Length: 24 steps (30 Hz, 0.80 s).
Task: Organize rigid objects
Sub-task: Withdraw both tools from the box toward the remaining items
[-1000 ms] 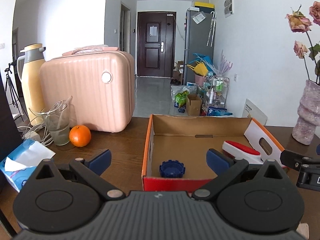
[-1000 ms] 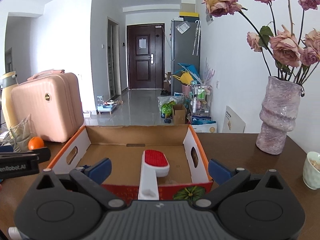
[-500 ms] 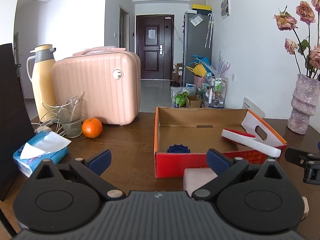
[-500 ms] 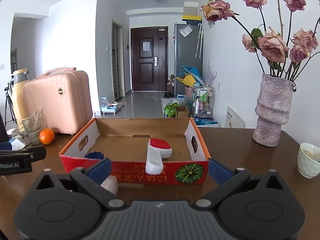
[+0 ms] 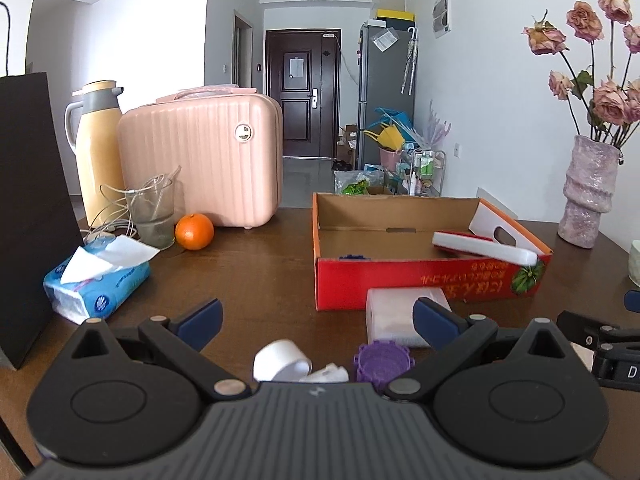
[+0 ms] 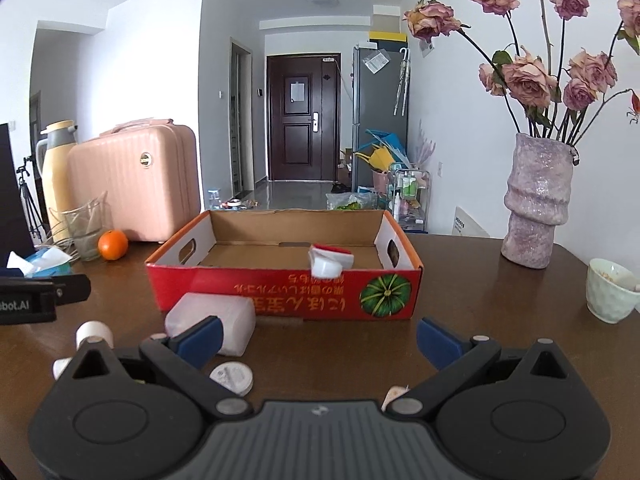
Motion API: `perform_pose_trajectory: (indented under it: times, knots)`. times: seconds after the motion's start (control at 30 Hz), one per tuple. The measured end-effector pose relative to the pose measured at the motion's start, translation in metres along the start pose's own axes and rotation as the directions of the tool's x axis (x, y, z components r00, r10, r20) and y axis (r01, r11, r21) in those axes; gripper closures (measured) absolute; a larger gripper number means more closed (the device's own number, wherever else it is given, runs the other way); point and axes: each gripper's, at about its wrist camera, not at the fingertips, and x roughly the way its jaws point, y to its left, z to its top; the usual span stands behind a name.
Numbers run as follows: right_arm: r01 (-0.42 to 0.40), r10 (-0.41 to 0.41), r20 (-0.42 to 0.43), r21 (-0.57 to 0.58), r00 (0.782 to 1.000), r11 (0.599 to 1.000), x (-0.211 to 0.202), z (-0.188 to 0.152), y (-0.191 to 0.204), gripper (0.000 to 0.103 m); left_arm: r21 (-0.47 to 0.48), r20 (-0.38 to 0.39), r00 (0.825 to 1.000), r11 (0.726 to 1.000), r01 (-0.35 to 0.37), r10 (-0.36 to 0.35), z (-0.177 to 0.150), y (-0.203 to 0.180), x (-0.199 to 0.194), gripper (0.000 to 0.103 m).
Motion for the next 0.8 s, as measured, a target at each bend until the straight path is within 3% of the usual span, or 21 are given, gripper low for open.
perform_pose_trajectory:
  times: [0.43, 0.8]
  knots:
    - [-0.008, 0.007, -0.055, -0.006, 0.998, 1.000, -0.016, -0.038, 0.005, 0.000, 0.010, -0.048, 0.998, 1.000, 0.028, -0.027, -0.032, 0.007, -0.019, 0.000]
    - [0.030, -0.029, -0.058, 0.003, 0.998, 1.000, -0.014, -0.042, 0.002, 0.000, 0.010, -0.065, 0.997, 0.999, 0.033, -0.032, -0.036, 0.008, -0.016, 0.000]
